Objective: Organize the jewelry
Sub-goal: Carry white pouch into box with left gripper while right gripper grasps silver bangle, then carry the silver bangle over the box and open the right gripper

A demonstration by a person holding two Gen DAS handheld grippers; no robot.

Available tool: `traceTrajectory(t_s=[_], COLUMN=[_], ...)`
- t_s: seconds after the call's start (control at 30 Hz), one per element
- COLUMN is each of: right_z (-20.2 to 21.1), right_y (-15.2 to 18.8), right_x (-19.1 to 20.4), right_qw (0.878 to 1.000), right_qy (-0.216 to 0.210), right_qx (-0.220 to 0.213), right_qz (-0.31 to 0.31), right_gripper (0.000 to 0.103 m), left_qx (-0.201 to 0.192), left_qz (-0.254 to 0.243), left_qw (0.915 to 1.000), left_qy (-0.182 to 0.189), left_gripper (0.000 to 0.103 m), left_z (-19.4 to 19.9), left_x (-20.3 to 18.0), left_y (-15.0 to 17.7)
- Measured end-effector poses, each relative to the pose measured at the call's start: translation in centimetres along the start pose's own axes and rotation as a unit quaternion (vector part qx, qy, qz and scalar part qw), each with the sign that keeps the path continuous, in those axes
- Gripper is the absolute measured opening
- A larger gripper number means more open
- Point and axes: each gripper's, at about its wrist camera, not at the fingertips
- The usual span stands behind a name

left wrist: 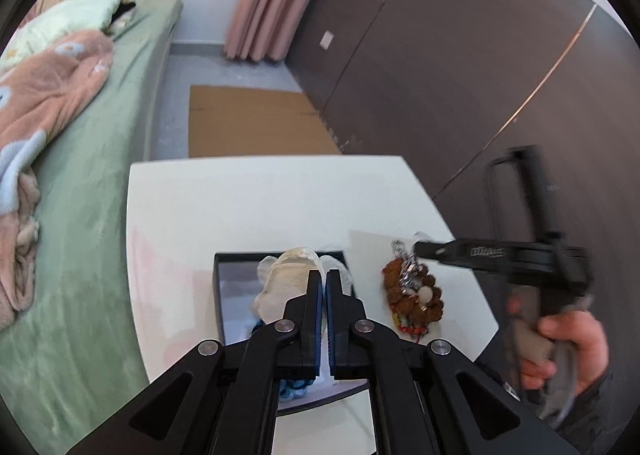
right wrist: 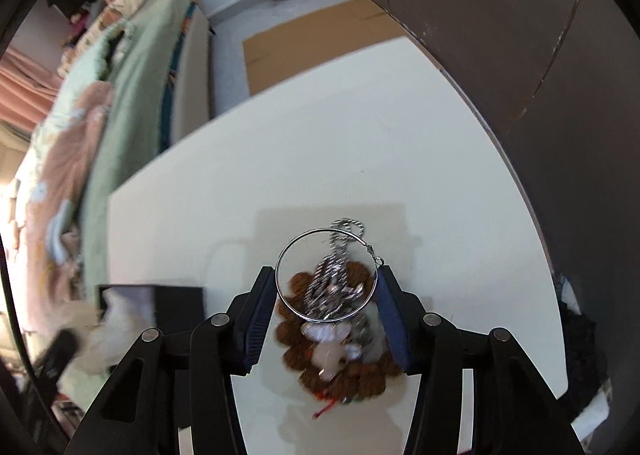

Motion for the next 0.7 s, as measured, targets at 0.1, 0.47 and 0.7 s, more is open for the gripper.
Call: traceTrajectory(t_s=[0.1,0.47,0.7], right_z=[1.8,5.2,5.3], right_y=[0.6,3.6,4.7], right_x=[1.1,8.1,11.8], right_qw=[0.999,0.987,0.973], right_qy=[-0.035,-0.143,-0.199], right_qx=[-0.016,-0.035,-0.049], right_qz=[0.009,0.072,0.103], right_gripper=[0.051,0.051,0.073], left_qx=[-0.013,-0.079,-0.098], left_qz=[0.008,0.026,0.023], left_qw=[0.9999,0.9951,0.9922], left_qy=[0.002,-0.054,-0.074], left_gripper=[0.089,0.102,0.102], left_z=[0.9,6.2,8.5], left_x=[0.4,2.5,3.3], left_y=[0.2,0.9,1.6])
Point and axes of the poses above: each gripper's, at about its wrist camera, not at the fingertips, and z roughly against the way its jaws point, x to its left, y to its underside, and after that the axes turned 13 degrees about y, right-handed
